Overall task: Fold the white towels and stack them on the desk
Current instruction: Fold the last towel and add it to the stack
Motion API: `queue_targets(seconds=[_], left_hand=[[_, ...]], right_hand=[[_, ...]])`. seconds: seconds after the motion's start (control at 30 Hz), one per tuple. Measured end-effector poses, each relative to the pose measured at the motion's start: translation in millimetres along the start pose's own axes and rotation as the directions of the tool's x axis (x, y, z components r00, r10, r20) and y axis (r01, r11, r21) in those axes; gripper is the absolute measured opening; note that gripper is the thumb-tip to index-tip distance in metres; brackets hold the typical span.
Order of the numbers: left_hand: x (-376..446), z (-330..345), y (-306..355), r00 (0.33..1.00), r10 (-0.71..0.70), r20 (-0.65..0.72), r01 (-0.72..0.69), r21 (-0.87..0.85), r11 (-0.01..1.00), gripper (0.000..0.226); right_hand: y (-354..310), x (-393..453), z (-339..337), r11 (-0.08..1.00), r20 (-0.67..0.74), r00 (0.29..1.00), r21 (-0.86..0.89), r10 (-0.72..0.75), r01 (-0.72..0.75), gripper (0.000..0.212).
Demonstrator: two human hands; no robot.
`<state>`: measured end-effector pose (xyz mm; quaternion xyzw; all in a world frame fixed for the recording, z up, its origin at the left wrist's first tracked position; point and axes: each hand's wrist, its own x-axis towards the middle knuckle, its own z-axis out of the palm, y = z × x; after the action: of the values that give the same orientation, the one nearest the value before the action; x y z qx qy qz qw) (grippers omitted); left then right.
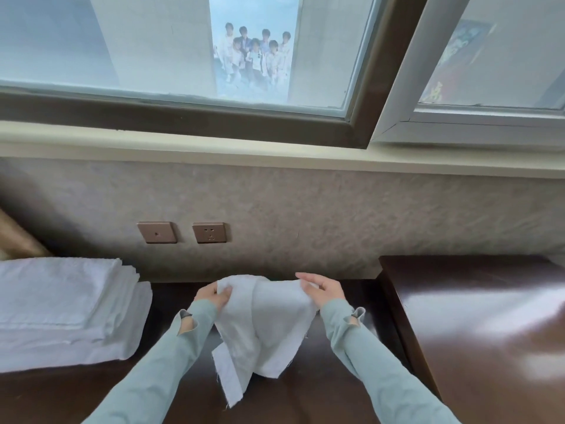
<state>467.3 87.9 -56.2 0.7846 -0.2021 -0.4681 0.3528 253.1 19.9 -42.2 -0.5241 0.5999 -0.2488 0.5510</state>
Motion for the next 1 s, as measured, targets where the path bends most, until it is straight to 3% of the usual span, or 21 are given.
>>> queue_targets(seconds=[0.1,0.23,0.3,0.37,0.43,0.53,0.6,0.63,0.7,0.83,0.93,1.0], left_hand=[[5,1,-1,0.986,-0.130,-0.106,0.125,-0.050,0.991,0.037],[2,-3,4,0.965,-0.210,-0.157,0.207,-0.037,0.978,0.032],[4,-11,11,0.976,-0.122,-0.181,0.122,-0.012,0.992,0.033],[5,-20,26,0.980,-0.011,-0.198,-0.004,-0.072,0.997,0.036],[4,-32,50,0.954,0.014,-0.298,-0.065,-0.164,0.984,0.039],[1,-52,82,0.913,0.075,-0.400,-0.205,-0.293,0.934,0.038],[-2,-61,90,0.880,0.152,-0.451,-0.321,-0.327,0.889,0.024],[-4,-63,89,0.870,0.173,-0.461,-0.363,-0.363,0.858,0.016],[-8,-61,78,0.864,0.202,-0.462,-0.396,-0.373,0.839,0.022],[-11,-42,23,0.903,0.125,-0.410,-0.218,-0.189,0.957,0.016],[-17,-27,-37,0.946,0.066,-0.316,-0.088,-0.057,0.994,0.034],[-15,-17,-79,0.963,-0.054,-0.265,0.057,0.005,0.998,0.028]], right_hand=[[10,6,-14,0.994,-0.014,0.997,0.089,0.071,-0.070,0.030],[15,13,-30,0.970,-0.173,0.963,0.170,0.205,-0.176,0.031],[2,17,-36,0.978,-0.161,0.971,0.145,0.176,-0.153,0.037],[-15,20,-41,0.991,-0.146,0.986,0.124,0.076,-0.058,0.040],[-37,23,-48,0.986,-0.169,0.985,0.161,-0.021,0.048,0.037],[-66,20,-62,0.948,-0.219,0.962,0.237,-0.161,0.212,0.029],[-78,15,-69,0.919,-0.240,0.940,0.254,-0.241,0.301,0.022],[-79,12,-70,0.910,-0.248,0.932,0.257,-0.263,0.326,0.022],[-70,6,-71,0.908,-0.263,0.929,0.259,-0.262,0.329,0.022],[-18,-6,-61,0.948,-0.250,0.959,0.250,-0.135,0.199,0.019],[41,-22,-52,0.990,-0.214,0.976,0.126,-0.034,0.062,0.018],[84,-32,-49,0.998,-0.193,0.979,0.010,0.070,-0.069,0.014]])
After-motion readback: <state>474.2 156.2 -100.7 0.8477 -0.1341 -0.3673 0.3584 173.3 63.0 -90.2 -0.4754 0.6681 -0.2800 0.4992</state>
